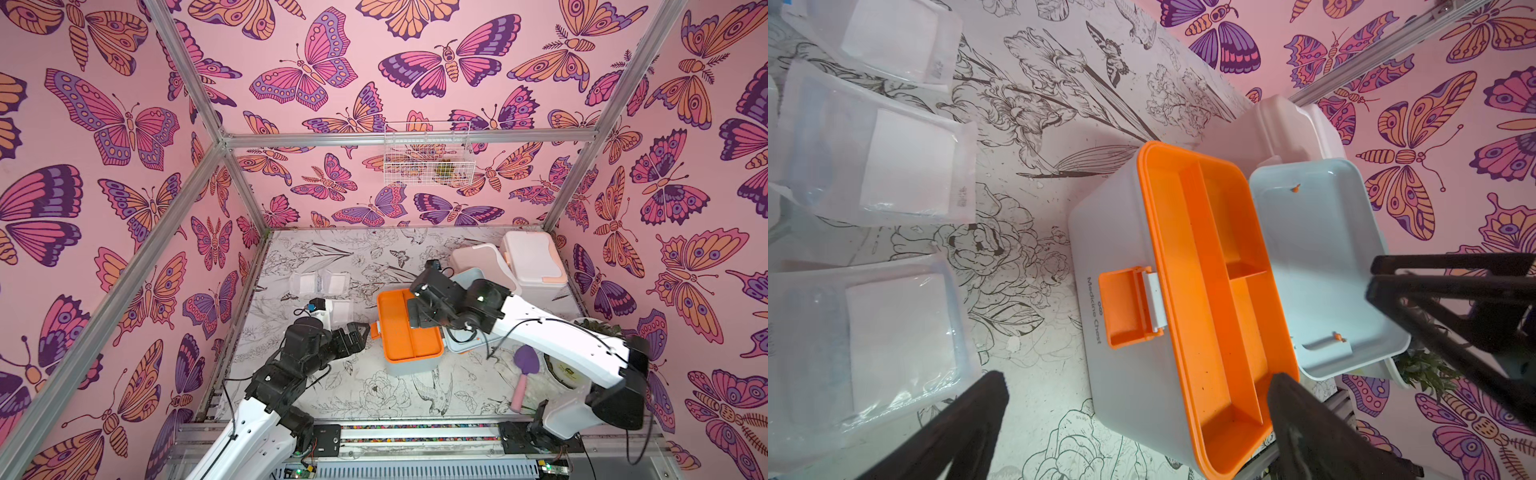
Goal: Open first aid kits and take out gauze
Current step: Close the lid of the first aid kit.
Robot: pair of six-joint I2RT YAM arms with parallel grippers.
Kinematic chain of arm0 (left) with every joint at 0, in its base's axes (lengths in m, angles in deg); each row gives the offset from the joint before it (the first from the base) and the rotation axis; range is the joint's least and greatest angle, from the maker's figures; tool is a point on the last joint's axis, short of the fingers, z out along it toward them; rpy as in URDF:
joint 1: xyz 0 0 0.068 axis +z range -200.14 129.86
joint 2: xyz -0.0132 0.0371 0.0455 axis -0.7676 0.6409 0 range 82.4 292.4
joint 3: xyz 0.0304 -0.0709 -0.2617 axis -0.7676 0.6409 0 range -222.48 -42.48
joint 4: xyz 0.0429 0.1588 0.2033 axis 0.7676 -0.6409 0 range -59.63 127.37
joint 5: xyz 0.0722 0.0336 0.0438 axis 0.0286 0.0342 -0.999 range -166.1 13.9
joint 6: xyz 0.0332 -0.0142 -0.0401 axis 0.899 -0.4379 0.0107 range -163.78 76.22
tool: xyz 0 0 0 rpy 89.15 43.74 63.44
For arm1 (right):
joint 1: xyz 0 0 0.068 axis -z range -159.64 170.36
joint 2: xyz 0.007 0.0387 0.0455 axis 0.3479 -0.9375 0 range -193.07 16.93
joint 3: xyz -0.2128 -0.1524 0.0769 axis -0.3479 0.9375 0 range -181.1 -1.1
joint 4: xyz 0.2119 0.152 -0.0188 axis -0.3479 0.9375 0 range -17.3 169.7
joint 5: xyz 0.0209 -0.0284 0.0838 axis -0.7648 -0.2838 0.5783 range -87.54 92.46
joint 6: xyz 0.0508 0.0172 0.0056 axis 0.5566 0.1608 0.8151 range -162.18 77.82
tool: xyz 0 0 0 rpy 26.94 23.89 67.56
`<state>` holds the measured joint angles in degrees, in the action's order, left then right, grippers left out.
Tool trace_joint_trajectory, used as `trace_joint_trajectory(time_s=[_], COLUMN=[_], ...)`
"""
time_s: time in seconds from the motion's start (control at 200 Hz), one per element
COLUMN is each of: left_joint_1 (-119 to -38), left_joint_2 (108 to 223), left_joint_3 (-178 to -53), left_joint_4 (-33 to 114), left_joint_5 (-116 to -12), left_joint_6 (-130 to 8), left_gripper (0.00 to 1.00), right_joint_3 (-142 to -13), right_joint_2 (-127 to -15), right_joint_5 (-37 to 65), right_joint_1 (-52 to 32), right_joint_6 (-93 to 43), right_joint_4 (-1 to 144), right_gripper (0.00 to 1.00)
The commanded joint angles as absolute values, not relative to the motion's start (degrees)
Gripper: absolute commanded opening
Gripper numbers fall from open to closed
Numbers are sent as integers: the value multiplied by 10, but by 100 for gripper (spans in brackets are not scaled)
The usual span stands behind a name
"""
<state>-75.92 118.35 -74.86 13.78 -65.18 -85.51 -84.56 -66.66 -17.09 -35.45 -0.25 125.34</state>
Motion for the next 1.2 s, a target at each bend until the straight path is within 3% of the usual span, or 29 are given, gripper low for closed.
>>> trace_joint_trajectory(time_s=[0.0,0.28,0.476,0.871,1.192], left_joint_1=[-756,-736,-713,-710,-753], left_joint_2=[1209,1322,1410,1540,1607], left_joint_3=[-777,-847,-860,-823,-832], left_joint_4=[154,159,232,437,486], left_joint_5=[-610,-566,-502,-400,-392], left_joint_6=[-828,-801,-814,-887,-898], left_gripper=[100,100,100,100,100], right_joint_3=[-782,-626,-545,-517,-554], right_joint_2=[-598,-418,-390,-434,-397], right_joint_5=[-180,-49,101,247,312], right_joint_1=[-319,-115,3,11,-26], right_joint_6=[-52,-86,-85,-72,-39], right_joint_4=[1230,1182,1121,1042,997], right_gripper=[99,99,99,99,99])
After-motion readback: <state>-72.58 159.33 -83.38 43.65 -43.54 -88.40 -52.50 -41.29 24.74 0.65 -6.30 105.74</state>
